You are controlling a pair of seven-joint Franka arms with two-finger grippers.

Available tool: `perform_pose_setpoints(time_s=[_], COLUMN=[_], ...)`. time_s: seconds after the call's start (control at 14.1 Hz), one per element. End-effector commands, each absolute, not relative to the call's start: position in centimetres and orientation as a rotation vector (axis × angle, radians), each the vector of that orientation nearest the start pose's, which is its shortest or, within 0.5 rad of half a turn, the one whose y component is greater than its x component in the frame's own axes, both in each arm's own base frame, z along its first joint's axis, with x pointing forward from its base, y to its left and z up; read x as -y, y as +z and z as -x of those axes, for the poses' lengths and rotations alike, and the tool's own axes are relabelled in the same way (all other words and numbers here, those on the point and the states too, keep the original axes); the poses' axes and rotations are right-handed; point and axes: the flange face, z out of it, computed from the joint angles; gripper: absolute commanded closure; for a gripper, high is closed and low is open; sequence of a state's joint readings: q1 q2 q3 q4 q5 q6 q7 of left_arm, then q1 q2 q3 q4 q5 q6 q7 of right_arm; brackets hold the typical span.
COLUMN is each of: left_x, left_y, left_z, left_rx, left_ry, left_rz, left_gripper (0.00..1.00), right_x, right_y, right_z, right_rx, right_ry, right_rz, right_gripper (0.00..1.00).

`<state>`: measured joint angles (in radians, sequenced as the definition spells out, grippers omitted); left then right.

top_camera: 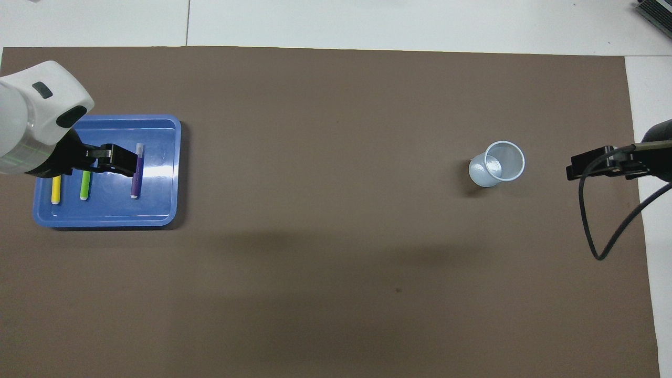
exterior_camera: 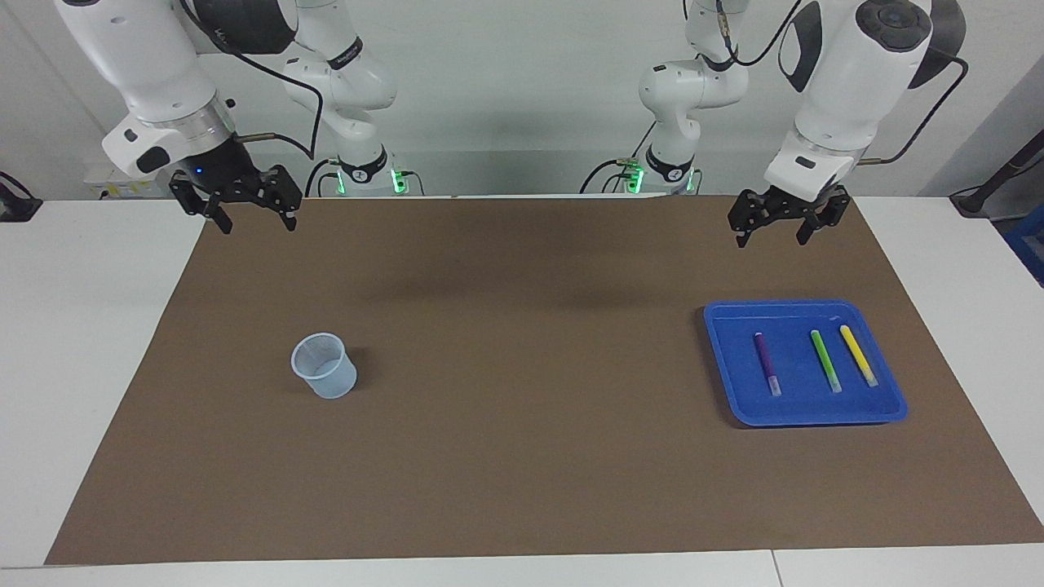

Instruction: Right arm passes pens to left for tray arrangement

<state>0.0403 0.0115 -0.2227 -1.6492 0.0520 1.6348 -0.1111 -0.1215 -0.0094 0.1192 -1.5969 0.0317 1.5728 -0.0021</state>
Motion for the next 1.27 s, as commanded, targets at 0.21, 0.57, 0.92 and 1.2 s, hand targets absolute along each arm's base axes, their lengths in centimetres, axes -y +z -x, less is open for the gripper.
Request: perform_pose_setpoints(time_s=[0.21,0.57,0.92,1.2], left_x=[10.7,11.0,10.5,10.1], left_y=[59.0,59.1,59.5,60.2], left_z=[-54.2,-54.7,-54.9,-54.8], left_rx=[-0.058,-0.081,-0.077,-0.117], left_ry=[0.036,-0.030,-0.048,-0.051], left_rz=[3.155,3.162,3.160,3.150], left_gripper=[0.00,0.00,0.00,0.00], right_x=[0.4,-0.2,-0.3,-0.3], right_y=[61.9,61.9,61.9,61.8], right_z=[-54.5,-54.5,-54.4,-54.4], right_rx=[0.009,0.019,0.021,0.021], right_ry=[0.017,0.019,0.029,0.029], right_rz=[3.127,3.127,3.127,3.127], right_gripper=[0.00,0.00,0.00,0.00])
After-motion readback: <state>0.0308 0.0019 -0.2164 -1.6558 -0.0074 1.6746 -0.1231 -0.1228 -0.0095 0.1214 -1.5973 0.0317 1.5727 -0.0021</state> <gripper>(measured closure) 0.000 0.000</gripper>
